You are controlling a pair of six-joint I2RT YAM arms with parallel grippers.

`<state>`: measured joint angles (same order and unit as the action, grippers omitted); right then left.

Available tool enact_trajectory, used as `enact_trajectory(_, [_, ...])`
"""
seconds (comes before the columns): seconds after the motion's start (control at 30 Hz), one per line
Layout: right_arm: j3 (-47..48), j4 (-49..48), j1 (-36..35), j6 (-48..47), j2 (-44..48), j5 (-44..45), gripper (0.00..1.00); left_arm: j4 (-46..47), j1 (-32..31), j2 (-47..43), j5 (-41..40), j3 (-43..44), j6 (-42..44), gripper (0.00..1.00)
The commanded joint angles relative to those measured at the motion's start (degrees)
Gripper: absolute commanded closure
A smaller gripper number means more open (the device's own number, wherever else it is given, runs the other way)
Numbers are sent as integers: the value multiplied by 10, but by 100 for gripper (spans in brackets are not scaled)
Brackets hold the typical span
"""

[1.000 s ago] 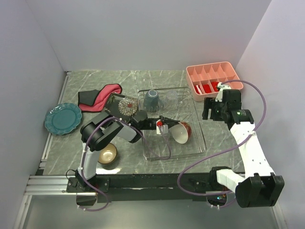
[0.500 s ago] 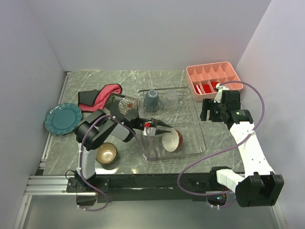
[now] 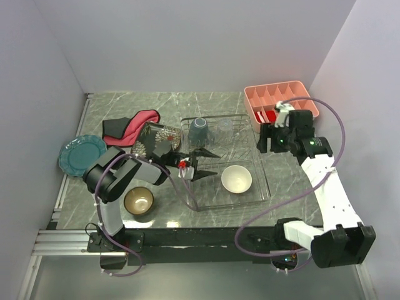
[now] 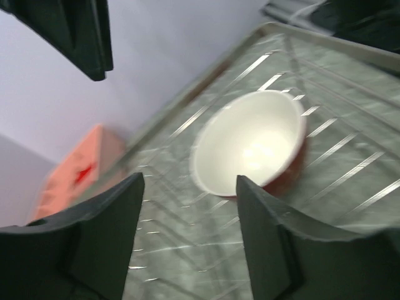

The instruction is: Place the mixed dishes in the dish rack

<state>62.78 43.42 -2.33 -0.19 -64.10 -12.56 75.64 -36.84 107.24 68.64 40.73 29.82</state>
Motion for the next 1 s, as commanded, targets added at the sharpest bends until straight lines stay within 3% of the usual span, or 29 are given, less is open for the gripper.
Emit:
enact_trajectory(0.0, [62, -5, -114, -53, 23, 18, 18, 265, 1, -55, -77, 25, 43, 30])
enact_trajectory(0.07, [70, 5, -146, -40, 25, 23, 20, 233, -2, -80, -136, 49, 67, 26])
enact_trajectory(0.1, [71, 9, -185, -38, 23, 21, 21, 199, -3, -88, -216, 57, 72, 24])
enact_trajectory(0.17, [63, 11, -227, -34, 20, 36, 22, 147, -3, -121, -295, 79, 107, 22])
enact_trajectory(0.2, [58, 9, -244, -30, 17, 39, 22, 74, -3, -134, -395, 87, 116, 20])
enact_trajectory(0.27, [42, 4, -273, -11, 6, 36, 24, -22, -3, -179, -497, 110, 132, 18])
enact_trajectory(0.3, [37, 4, -281, -5, 3, 34, 24, -65, 0, -207, -598, 122, 123, 16])
enact_trajectory(0.4, [16, 4, -321, 1, -5, 27, 24, -278, 33, -272, -698, 171, 26, 14])
enact_trajectory(0.43, [6, 6, -336, 1, -8, 29, 24, -405, 53, -287, -751, 199, -25, 12])
enact_trajectory(0.53, [-4, 18, -359, 26, -20, 33, 24, -566, 91, -340, -807, 218, -118, 8])
enact_trajectory(0.67, [-6, 46, -376, 52, -42, 30, 25, -714, 116, -406, -847, 218, -204, 8])
enact_trajectory(0.77, [-8, 69, -394, 84, -56, 32, 30, -779, 121, -454, -860, 205, -241, 8])
enact_trajectory(0.97, [-6, 73, -416, 121, -124, 13, 36, -803, 123, -544, -884, 142, -259, 8])
